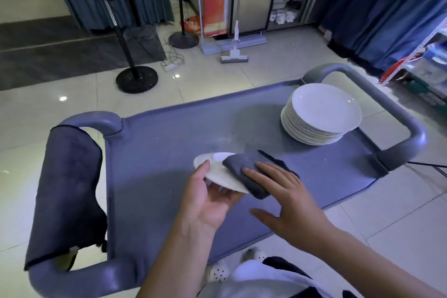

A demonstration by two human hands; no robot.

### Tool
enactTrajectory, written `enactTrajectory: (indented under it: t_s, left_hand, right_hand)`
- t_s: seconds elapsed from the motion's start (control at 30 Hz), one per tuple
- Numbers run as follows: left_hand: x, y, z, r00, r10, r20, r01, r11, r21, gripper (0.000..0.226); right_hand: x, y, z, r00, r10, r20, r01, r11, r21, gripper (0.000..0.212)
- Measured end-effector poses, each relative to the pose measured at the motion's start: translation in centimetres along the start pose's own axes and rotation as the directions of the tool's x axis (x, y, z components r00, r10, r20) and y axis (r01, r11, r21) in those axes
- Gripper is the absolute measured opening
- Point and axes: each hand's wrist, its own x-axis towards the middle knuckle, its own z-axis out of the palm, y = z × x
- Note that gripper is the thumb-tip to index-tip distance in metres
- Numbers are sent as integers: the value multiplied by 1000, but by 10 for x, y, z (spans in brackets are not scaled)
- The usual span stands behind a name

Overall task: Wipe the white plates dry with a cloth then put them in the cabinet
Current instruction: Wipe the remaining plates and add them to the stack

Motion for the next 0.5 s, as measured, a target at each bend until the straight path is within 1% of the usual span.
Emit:
enactTrajectory:
  t_s: [0.03, 0.1, 0.17, 0.2, 0.23, 0.27, 0.3, 0.33, 0.37, 0.4, 0.43, 0.47, 0.5]
  left_hand:
    - [-4, 0, -1, 1000, 9, -9, -9, 1000, -15, 28]
    - [-8, -2, -1, 999, 46, -26, -46, 999, -27, 27]
    - [-13, -5, 5, 996, 80, -36, -81, 996, -26, 28]
    - [-14, -6, 8, 995, 99, -31, -100, 995, -30, 28]
    - [-13, -6, 12, 992, 123, -6, -123, 992, -33, 28]
    - [-12, -4, 15, 988, 156, 23, -155, 988, -27, 26]
    - [-10, -2, 18, 979, 198, 50, -198, 980, -5, 24]
    - [-8, 2, 21, 963, 259, 72, -262, 964, 38, 26]
    - [-9, 7, 22, 935, 344, 84, -351, 932, 91, 27]
    - [-11, 13, 21, 890, 445, 93, -455, 877, 154, 29]
    - [-16, 19, 20, 822, 559, 108, -568, 794, 215, 29]
    - [-23, 24, 16, 737, 665, 123, -669, 690, 276, 27]
    - [-31, 27, 10, 641, 756, 131, -745, 573, 340, 24]
  right_hand:
    - [1, 3, 5, 998, -43, -44, 42, 998, -37, 78]
    - [6, 6, 8, 983, -105, -150, 94, 992, -79, 79]
    - [14, 9, 5, 974, -155, -168, 141, 986, -93, 76]
    - [19, 10, 3, 975, -156, -161, 146, 987, -68, 75]
    - [24, 13, 0, 982, -105, -157, 111, 993, 31, 74]
    - [31, 15, -5, 992, 5, -125, 21, 978, 208, 72]
    - [37, 18, -11, 984, 164, -69, -118, 890, 441, 70]
    - [43, 22, -16, 943, 332, 20, -258, 693, 673, 66]
    - [46, 27, -16, 875, 461, 149, -370, 438, 820, 58]
    - [45, 32, -14, 801, 522, 294, -449, 198, 871, 49]
    - [43, 37, -11, 735, 533, 418, -506, 22, 862, 41]
    - [40, 41, -8, 688, 523, 503, -537, -99, 838, 38]
    - [36, 44, -6, 663, 496, 561, -547, -191, 815, 38]
